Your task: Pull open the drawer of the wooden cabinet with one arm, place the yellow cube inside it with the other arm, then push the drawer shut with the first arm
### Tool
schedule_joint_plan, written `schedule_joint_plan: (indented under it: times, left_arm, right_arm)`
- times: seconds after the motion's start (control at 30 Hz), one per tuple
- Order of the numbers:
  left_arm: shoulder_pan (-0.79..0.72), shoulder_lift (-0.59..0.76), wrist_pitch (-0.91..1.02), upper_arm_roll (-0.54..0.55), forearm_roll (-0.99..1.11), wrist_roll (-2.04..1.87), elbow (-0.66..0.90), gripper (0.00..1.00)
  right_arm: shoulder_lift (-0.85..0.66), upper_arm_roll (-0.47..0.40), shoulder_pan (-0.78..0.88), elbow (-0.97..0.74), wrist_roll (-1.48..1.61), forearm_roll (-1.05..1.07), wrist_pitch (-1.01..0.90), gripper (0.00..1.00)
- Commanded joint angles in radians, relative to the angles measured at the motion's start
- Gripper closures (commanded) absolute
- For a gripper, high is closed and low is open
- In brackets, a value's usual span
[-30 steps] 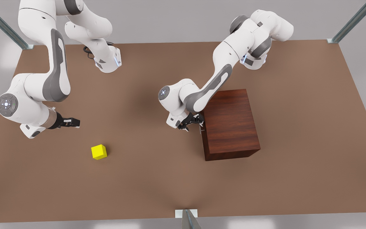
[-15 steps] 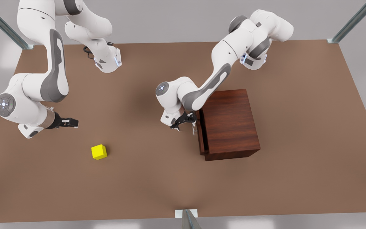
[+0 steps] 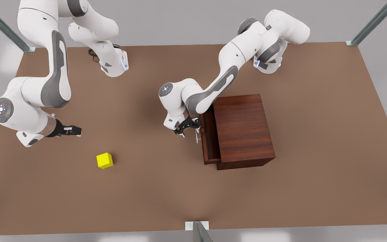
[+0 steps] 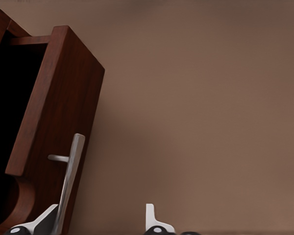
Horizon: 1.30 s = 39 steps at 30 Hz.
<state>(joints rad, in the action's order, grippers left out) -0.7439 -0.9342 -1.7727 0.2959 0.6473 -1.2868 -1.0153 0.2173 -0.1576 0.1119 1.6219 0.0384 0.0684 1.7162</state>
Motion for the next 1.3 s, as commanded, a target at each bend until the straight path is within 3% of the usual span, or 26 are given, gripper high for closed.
schedule_joint_plan:
  times: [0.0, 0.57, 0.7, 0.77, 0.87, 0.9, 0.93, 0.97, 1.0, 1.03, 1.17, 1.2, 1.23, 1.27]
  left_arm:
    - [-0.012, -0.003, 0.032, 0.011, -0.006, -0.032, 0.0, 0.0]
    - [-0.032, -0.04, 0.033, 0.02, -0.021, -0.034, 0.107, 0.0]
    - [-0.031, 0.032, 0.34, 0.166, -0.057, -0.02, 0.28, 0.0]
    - [0.011, 0.081, 0.407, 0.186, -0.113, 0.017, 0.281, 0.0]
    - [0.265, 0.219, 0.688, 0.189, -0.228, 0.457, 0.258, 0.0]
    - [0.375, 0.281, 0.736, 0.189, -0.294, 0.592, 0.222, 0.0]
    - [0.619, 0.344, 0.762, 0.189, -0.448, 0.845, 0.17, 0.0]
    - [0.764, 0.448, 0.623, 0.192, -0.517, 0.905, -0.013, 0.0]
    - [0.942, 0.739, 0.239, 0.184, -0.613, 0.997, -0.475, 0.0]
    - [0.974, 0.815, 0.162, 0.167, -0.623, 1.024, -0.554, 0.0]
    - [0.979, 0.813, 0.257, 0.097, -0.621, 1.031, -0.519, 0.0]
    - [0.966, 0.776, 0.349, 0.013, -0.662, 1.136, -0.436, 0.0]
    - [0.8, 0.77, 0.388, -0.203, -0.699, 1.33, -0.414, 0.0]
    - [0.735, 0.836, 0.278, -0.294, -0.779, 1.321, -0.521, 0.0]
  right_arm:
    - [-0.001, 0.0, 0.0, 0.0, 0.001, 0.001, -0.001, 0.0]
    - [-0.001, 0.0, 0.0, 0.0, 0.001, 0.001, 0.0, 0.0]
    - [-0.001, 0.0, 0.0, 0.0, 0.001, 0.001, 0.0, 0.0]
    - [0.001, 0.001, 0.002, 0.0, -0.008, -0.001, 0.0, 0.0]
    - [0.082, 0.013, 0.114, -0.069, -0.242, 0.002, -0.006, 0.0]
    - [0.099, 0.013, 0.123, -0.12, -0.501, 0.014, -0.027, 0.0]
    - [0.114, 0.015, 0.126, -0.12, -0.961, 0.113, -0.014, 0.0]
    - [0.157, 0.017, 0.181, -0.116, -1.052, 0.068, 0.038, 0.0]
    - [0.195, 0.013, 0.193, -0.108, -1.104, 0.076, 0.118, 0.0]
    - [0.223, 0.015, 0.193, -0.105, -1.163, 0.108, 0.18, 0.0]
    - [0.287, 0.015, 0.19, -0.065, -1.244, 0.106, 0.342, 0.0]
    - [0.217, 0.013, 0.19, 0.085, -1.253, 0.137, 0.518, 0.0]
    - [0.191, 0.013, 0.195, 0.205, -1.253, 0.148, 0.678, 0.0]
    - [0.177, 0.013, 0.193, 0.233, -1.255, 0.151, 0.703, 0.0]
